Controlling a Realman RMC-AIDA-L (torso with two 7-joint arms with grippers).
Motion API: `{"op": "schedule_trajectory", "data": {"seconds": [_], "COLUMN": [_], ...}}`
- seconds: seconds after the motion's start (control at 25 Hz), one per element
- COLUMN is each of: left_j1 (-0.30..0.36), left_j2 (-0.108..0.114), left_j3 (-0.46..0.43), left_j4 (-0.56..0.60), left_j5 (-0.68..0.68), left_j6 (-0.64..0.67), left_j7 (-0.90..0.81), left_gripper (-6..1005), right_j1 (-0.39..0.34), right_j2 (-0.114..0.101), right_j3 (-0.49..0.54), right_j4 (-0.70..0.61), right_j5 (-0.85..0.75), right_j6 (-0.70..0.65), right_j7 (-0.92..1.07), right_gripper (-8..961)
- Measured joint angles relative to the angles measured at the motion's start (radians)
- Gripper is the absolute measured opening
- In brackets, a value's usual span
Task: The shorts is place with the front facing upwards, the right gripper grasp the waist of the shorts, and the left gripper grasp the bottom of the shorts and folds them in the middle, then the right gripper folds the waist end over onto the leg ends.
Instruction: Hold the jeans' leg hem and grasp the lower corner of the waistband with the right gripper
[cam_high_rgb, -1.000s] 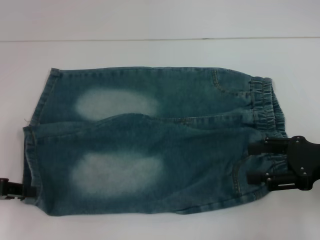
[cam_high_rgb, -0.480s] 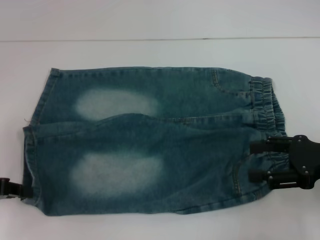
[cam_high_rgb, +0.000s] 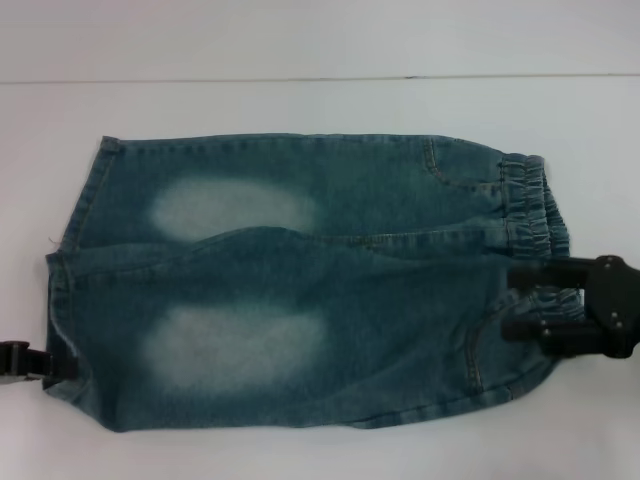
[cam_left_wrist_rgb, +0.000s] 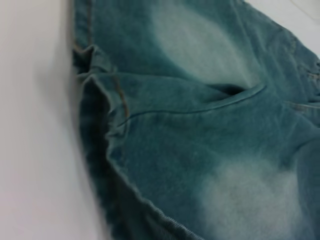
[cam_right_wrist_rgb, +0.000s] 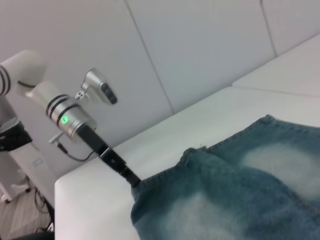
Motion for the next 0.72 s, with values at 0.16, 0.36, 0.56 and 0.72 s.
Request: {"op": "schedule_trajectory", "data": {"seconds": [0.16,0.36,0.56,0.72], "left_j1": [-0.010,-0.019,-0.026,-0.024], "left_j2": [-0.004,-0.005,-0.001,0.000], "left_j3": [0.000,-0.003,-0.007,-0.010], "left_j4": [0.000,0.000,0.001,0.001], "left_j5": [-0.003,-0.021,-0.032,-0.066], "left_j6": [0.000,0.003,0.004,0.005], "left_j7": [0.011,0.013,0.013,0.013], "left_gripper": [0,0,0,0], "right_j1": [0.012,0.037,0.074,0.104], "right_j2": [-0.004,-0.031,-0.077,-0.084], "right_j3": [0.022,0.019,-0.014,-0.020], "right_j4": [-0.003,-0.011,-0.049,-0.134], "right_j5": [0.000,-0.004,-0.050,-0.136], "right_j6": [-0.005,-0.006,-0.007,-0.027], "right_j7": [0.049,0.149,0.274,0.357], "right_gripper": [851,851,851,852]}}
